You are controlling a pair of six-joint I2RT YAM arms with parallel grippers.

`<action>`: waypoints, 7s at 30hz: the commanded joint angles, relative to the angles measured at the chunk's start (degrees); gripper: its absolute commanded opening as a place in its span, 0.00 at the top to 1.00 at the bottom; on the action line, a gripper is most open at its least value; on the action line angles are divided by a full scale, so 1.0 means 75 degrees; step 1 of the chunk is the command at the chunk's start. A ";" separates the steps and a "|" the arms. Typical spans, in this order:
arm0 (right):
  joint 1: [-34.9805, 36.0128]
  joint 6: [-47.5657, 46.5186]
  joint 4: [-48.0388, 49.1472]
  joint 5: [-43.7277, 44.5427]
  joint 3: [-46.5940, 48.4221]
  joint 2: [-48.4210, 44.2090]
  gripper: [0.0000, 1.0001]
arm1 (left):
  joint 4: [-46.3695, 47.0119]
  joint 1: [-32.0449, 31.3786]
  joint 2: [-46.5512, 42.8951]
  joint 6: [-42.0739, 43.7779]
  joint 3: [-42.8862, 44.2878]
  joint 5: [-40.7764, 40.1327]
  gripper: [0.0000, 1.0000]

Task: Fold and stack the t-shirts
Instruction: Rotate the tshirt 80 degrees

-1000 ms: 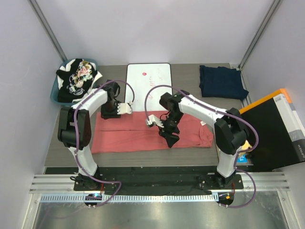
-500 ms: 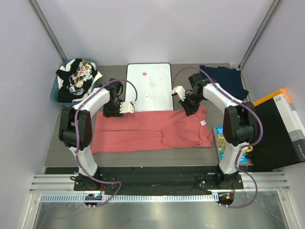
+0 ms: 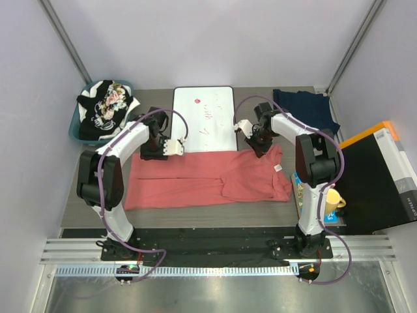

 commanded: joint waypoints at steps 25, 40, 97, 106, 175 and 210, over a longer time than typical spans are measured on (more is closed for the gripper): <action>0.0129 0.0883 0.4616 0.3547 0.5908 0.4184 0.94 | 0.0527 -0.0021 0.0120 -0.0436 0.0244 -0.0509 0.53; 0.0843 0.2071 0.3261 -0.0180 0.3309 0.0504 0.46 | 0.3327 0.0751 -0.1190 -0.4137 -0.0751 -0.0837 0.00; 0.5192 0.1016 0.0282 -0.1339 -0.2624 -0.2039 0.95 | 0.3304 0.0846 -0.6348 -0.3565 -0.2697 0.1905 0.00; 0.4677 0.0896 0.0700 -0.0226 0.0748 -0.1877 0.52 | 0.3668 0.0822 -0.6126 -0.3471 -0.2686 0.2338 0.00; 0.1593 0.3653 0.2765 0.3995 0.6118 0.4674 0.99 | 0.3246 0.0518 -0.5129 -0.2838 -0.2299 0.2339 0.00; 0.1653 0.3864 0.3504 0.5272 0.6143 0.2708 0.56 | 0.4344 0.0202 -0.4990 -0.3494 -0.3165 0.3123 0.00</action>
